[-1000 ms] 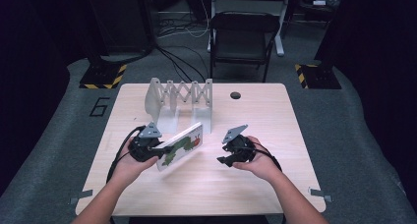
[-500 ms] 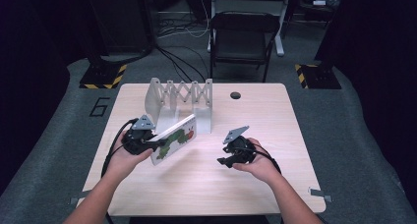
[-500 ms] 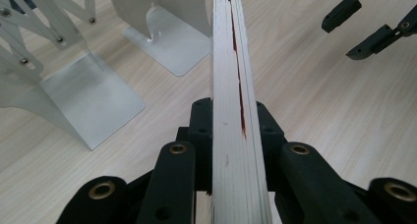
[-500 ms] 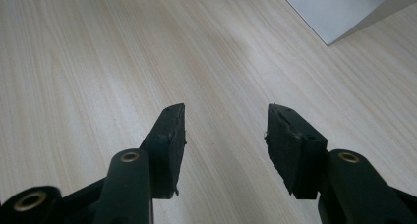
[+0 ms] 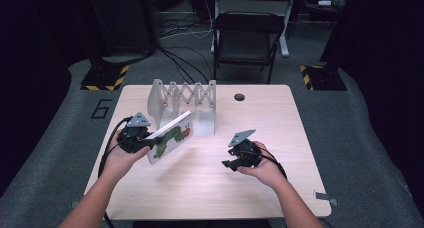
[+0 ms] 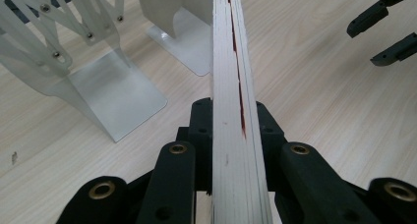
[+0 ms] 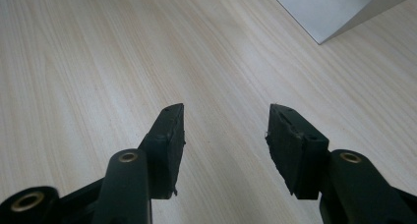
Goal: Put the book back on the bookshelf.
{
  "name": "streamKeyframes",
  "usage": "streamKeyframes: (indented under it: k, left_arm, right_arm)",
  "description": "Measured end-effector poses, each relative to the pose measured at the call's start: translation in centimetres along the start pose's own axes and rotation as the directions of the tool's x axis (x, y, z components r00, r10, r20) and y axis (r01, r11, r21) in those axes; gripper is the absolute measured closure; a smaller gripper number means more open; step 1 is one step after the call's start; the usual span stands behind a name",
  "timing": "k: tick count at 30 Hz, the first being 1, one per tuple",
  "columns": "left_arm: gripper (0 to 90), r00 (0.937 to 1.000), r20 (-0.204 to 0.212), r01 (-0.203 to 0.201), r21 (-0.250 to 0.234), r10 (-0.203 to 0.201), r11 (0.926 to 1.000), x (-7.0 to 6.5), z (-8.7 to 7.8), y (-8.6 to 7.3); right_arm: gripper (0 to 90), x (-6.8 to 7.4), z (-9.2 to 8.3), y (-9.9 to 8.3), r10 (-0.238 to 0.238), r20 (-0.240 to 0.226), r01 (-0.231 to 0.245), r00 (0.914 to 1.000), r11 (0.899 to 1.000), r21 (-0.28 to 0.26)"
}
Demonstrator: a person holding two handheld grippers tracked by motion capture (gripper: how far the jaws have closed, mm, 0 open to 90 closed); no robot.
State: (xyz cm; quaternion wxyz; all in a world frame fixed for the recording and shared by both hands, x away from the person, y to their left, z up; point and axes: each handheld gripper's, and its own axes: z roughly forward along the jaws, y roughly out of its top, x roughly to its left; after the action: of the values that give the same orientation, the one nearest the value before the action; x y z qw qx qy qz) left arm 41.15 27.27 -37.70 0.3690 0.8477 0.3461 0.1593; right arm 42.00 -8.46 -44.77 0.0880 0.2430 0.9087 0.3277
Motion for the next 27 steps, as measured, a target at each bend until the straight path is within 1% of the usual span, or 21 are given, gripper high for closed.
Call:
streamKeyframes:
  k: [1, 4, 6, 7, 8, 10, 11, 12, 13, 14, 18, 20, 21, 23, 24, 25, 27]
  left_arm:
    - [75.7, 1.0, -0.001, 0.002, 0.004, -0.002, 1.0, 0.1, -0.1, 0.0]
    - [75.7, 0.9999, -0.01, 0.01, 0.003, -0.01, 0.9999, 0.4, -0.1, 0.0]
    - [75.7, 0.9996, -0.019, 0.021, -0.003, -0.021, 0.9998, 0.6, -0.2, 0.0]
    - [75.7, 0.9995, -0.021, 0.025, -0.002, -0.025, 0.9997, 0.7, -0.3, 0.0]
    - [75.7, 0.9992, -0.027, 0.027, -0.009, -0.028, 0.9996, 0.8, -0.3, 0.0]
    - [75.7, 0.9991, -0.032, 0.028, 0.0, -0.028, 0.9996, 1.0, -0.5, 0.0]
    - [75.7, 0.9988, -0.036, 0.032, -0.006, -0.032, 0.9995, 1.1, -0.5, 0.0]
    - [75.8, 0.9988, -0.036, 0.033, 0.001, -0.033, 0.9994, 1.2, -0.6, 0.0]
    - [75.8, 0.9983, -0.043, 0.04, -0.01, -0.04, 0.9992, 1.3, -0.5, 0.0]
    - [75.7, 0.9984, -0.043, 0.037, 0.001, -0.037, 0.9993, 1.4, -0.7, 0.0]
    - [75.8, 0.9968, -0.056, 0.057, -0.008, -0.057, 0.9983, 1.8, -0.7, 0.1]
    - [75.7, 0.9967, -0.059, 0.056, -0.004, -0.056, 0.9984, 1.9, -0.7, 0.1]
    - [75.7, 0.9966, -0.061, 0.054, -0.004, -0.055, 0.9985, 1.9, -0.7, 0.2]
    - [75.7, 0.9957, -0.067, 0.064, -0.015, -0.065, 0.9978, 1.9, -0.7, 0.3]
    - [75.7, 0.9962, -0.065, 0.057, -0.004, -0.057, 0.9984, 2.0, -0.8, 0.3]
    - [75.8, 0.9959, -0.07, 0.058, -0.006, -0.059, 0.9983, 2.0, -0.8, 0.4]
    - [75.7, 0.9948, -0.076, 0.067, -0.017, -0.068, 0.9976, 2.1, -0.8, 0.5]
  right_arm:
    - [48.4, 0.0, -0.1, 0.0, 0.006, 0.002, -0.006, 1.0, 1.0, 0.003]
    - [48.4, -0.2, -0.2, -0.1, -0.002, 0.005, 0.002, 1.0, 1.0, -0.007]
    - [48.3, -0.1, -0.2, -0.2, 0.02, 0.003, -0.019, 0.9998, 1.0, -0.004]
    - [48.2, -0.3, -0.1, -0.2, 0.006, 0.004, -0.006, 1.0, 1.0, -0.011]
    - [48.1, -0.3, -0.1, -0.2, 0.013, 0.004, -0.013, 0.9999, 1.0, -0.008]
    - [47.9, -0.3, -0.1, -0.2, 0.014, 0.006, -0.014, 0.9999, 1.0, -0.006]
    - [47.8, -0.4, -0.1, -0.2, 0.013, 0.004, -0.013, 0.9999, 1.0, -0.006]
    - [47.8, -0.4, -0.1, -0.2, 0.011, 0.003, -0.011, 0.9999, 1.0, -0.007]
    - [47.8, -0.4, 0.0, -0.2, 0.014, 0.002, -0.014, 0.9999, 1.0, -0.008]
    - [47.8, -0.4, 0.0, -0.2, 0.015, 0.001, -0.015, 0.9999, 1.0, -0.008]
    - [47.8, -0.4, 0.0, -0.3, 0.012, 0.001, -0.012, 0.9999, 1.0, -0.01]
    - [47.8, -0.4, 0.0, -0.3, 0.022, 0.0, -0.022, 0.9998, 1.0, -0.01]
    - [47.8, -0.4, -0.1, -0.3, 0.015, -0.002, -0.015, 0.9999, 1.0, -0.009]
    - [47.8, -0.4, -0.1, -0.3, 0.018, -0.002, -0.018, 0.9998, 1.0, -0.012]
    - [47.8, -0.4, -0.1, -0.3, 0.016, -0.001, -0.016, 0.9999, 1.0, -0.012]
    - [47.8, -0.4, -0.1, -0.3, 0.026, -0.004, -0.026, 0.9997, 1.0, -0.01]
    - [47.8, -0.4, -0.1, -0.3, 0.023, 0.0, -0.023, 0.9997, 1.0, -0.015]
